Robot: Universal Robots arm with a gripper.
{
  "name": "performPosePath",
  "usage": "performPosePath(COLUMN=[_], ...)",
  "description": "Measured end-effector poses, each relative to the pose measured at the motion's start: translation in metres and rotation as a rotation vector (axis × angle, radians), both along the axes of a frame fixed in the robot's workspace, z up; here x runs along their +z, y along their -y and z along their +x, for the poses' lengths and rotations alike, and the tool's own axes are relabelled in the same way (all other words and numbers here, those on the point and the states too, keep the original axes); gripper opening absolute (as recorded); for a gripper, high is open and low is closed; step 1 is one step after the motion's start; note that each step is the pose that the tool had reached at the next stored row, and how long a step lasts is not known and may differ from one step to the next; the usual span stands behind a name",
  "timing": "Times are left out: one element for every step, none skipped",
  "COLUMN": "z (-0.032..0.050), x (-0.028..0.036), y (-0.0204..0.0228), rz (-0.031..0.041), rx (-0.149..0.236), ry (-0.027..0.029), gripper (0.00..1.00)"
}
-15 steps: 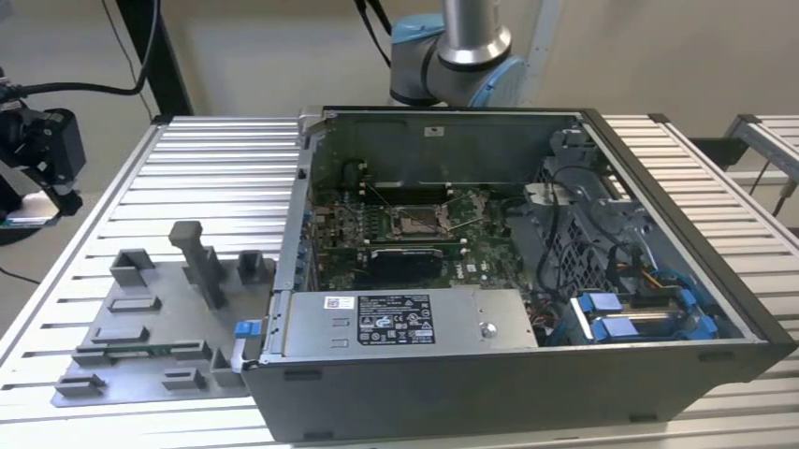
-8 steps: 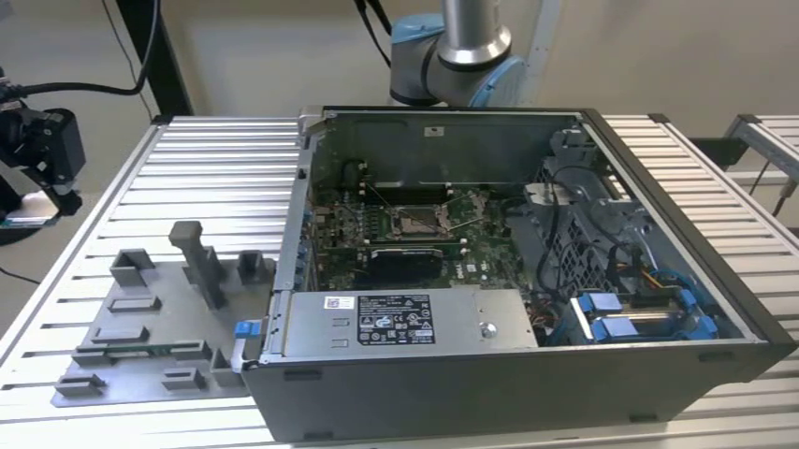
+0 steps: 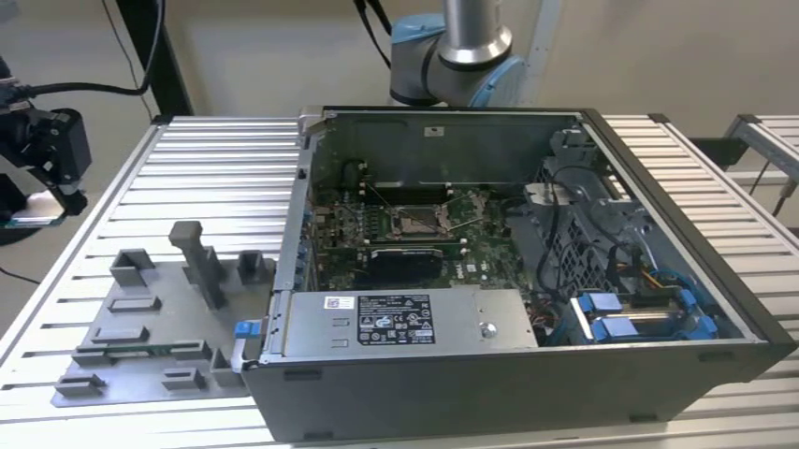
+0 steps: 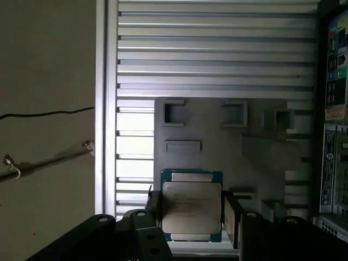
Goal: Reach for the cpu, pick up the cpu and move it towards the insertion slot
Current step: 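Pick up the cpu and move it towards the insertion slot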
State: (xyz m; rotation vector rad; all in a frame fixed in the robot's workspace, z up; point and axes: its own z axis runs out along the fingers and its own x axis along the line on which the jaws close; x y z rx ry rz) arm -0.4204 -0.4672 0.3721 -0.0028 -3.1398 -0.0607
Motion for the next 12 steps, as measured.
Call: performPosePath(z=[0.0024, 0.0049, 0.0079, 0.0109, 0.0144, 0.0177, 0.0209, 0.0243, 0.0276, 0.0309, 0.0340, 0.0374], x=[-0.0001, -0.0001, -0.0001, 0.0000, 0.0000, -0.0001, 0.0000, -0.0001, -0.0001, 0.0000, -0.0001, -0.0001], y=[0.0000, 0.0000, 0.0000, 0.0000, 0.0000, 0.0000, 0.0000, 0.0000, 0.0000, 0.0000, 0.0000, 0.0000], rz=[0.0000, 0.0000, 0.0000, 0.0000, 0.0000, 0.0000, 0.0000, 0.0000, 0.0001, -0.0001, 0.0000, 0.0000], rx=[0.000, 0.000, 0.000, 0.000, 0.000, 0.000, 0.000, 0.000, 0.000, 0.000, 0.000, 0.000], ry=[0.0001, 0.0001, 0.0001, 0.0001, 0.0001, 0.0001, 0.0001, 0.0001, 0.0002, 0.0000, 0.0001, 0.0001], gripper=[0.00, 0.00, 0.00, 0.00, 0.00, 0.00, 0.00, 0.00, 0.00, 0.00, 0.00, 0.00])
